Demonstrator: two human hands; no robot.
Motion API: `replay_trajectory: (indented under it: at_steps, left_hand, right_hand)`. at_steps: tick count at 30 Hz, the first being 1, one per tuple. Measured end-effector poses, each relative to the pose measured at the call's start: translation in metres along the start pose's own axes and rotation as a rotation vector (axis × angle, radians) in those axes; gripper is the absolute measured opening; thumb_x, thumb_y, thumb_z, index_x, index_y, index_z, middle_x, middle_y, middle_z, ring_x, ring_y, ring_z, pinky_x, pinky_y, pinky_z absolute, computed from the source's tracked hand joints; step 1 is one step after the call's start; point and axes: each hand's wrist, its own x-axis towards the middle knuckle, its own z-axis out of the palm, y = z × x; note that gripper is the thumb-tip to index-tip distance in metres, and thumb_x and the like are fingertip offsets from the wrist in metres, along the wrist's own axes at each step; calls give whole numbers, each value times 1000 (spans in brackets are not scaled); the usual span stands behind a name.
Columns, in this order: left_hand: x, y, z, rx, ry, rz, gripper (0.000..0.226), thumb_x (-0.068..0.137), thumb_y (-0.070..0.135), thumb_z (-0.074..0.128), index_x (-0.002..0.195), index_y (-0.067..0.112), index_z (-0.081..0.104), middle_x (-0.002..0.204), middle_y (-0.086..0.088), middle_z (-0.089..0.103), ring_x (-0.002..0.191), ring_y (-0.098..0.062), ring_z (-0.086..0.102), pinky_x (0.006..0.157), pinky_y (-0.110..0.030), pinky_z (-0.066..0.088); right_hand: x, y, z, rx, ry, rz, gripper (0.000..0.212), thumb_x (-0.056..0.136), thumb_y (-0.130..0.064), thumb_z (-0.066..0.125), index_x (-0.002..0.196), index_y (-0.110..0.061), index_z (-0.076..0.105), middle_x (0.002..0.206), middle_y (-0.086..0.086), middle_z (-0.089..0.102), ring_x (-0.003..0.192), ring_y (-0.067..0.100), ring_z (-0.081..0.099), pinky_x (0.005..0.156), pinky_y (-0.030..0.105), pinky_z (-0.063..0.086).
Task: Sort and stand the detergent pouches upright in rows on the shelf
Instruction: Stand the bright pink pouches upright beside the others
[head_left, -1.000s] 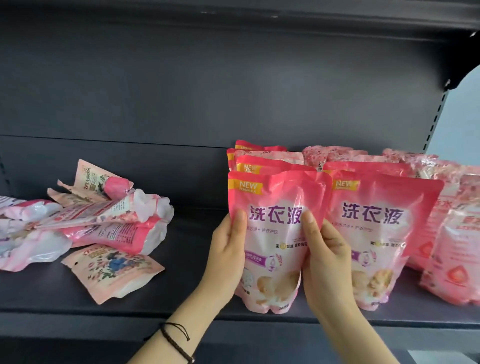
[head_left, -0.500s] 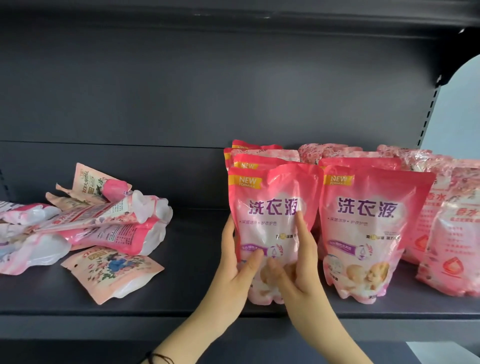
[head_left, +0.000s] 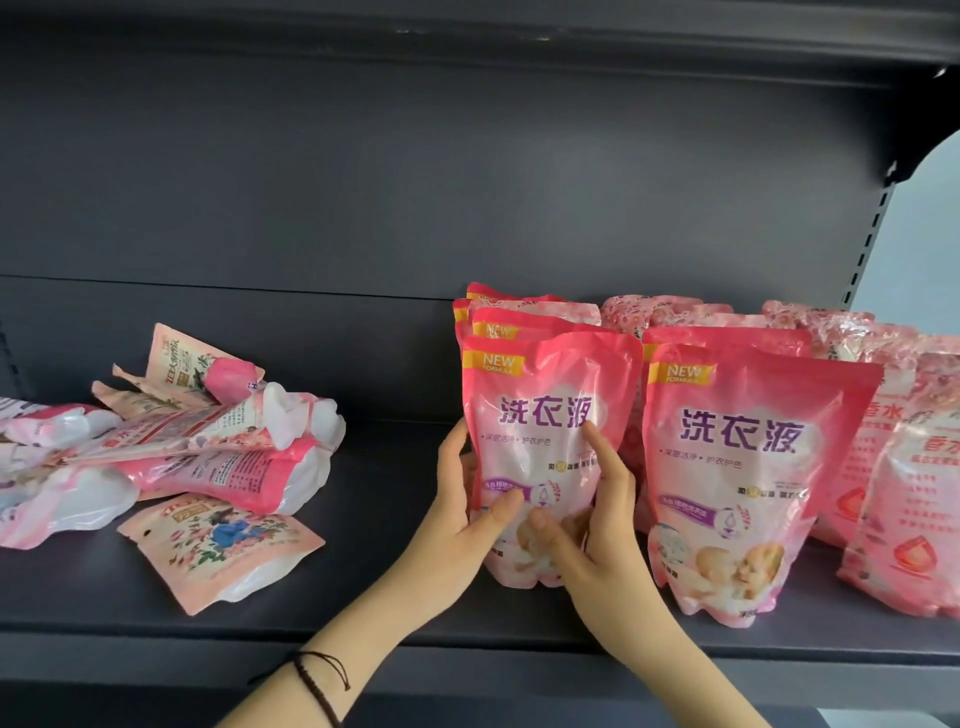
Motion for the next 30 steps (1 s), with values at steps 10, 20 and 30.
replay_trajectory:
  at_steps: [10, 20, 30]
  left_hand:
    - [9, 43, -55, 870, -53, 136, 18, 92, 38, 56, 104, 27, 63, 99, 17, 63, 91, 1, 60, 75, -20, 51]
    - [6, 75, -150, 1621, -160, 269, 33, 94, 56, 38, 105, 32, 59, 93, 11, 61, 89, -12, 59, 69, -30, 41]
    - [-5, 95, -291, 1867, -340, 214, 33, 91, 56, 39, 89, 28, 56, 85, 7, 59, 80, -14, 58, 67, -31, 46]
  right_hand:
    - [1, -23, -15, -879, 186, -113, 74, 55, -45, 87, 116, -29, 48, 121, 6, 32, 107, 29, 31, 82, 46, 46]
    - [28, -79, 16, -1082, -273, -710, 15, 86, -23, 56, 80, -15, 66, 83, -1, 58, 69, 20, 56, 53, 33, 50]
    - [122, -121, 129, -1333, -717, -516, 31, 97, -40, 45, 125, -31, 51, 116, -8, 56, 91, 12, 57, 65, 26, 43]
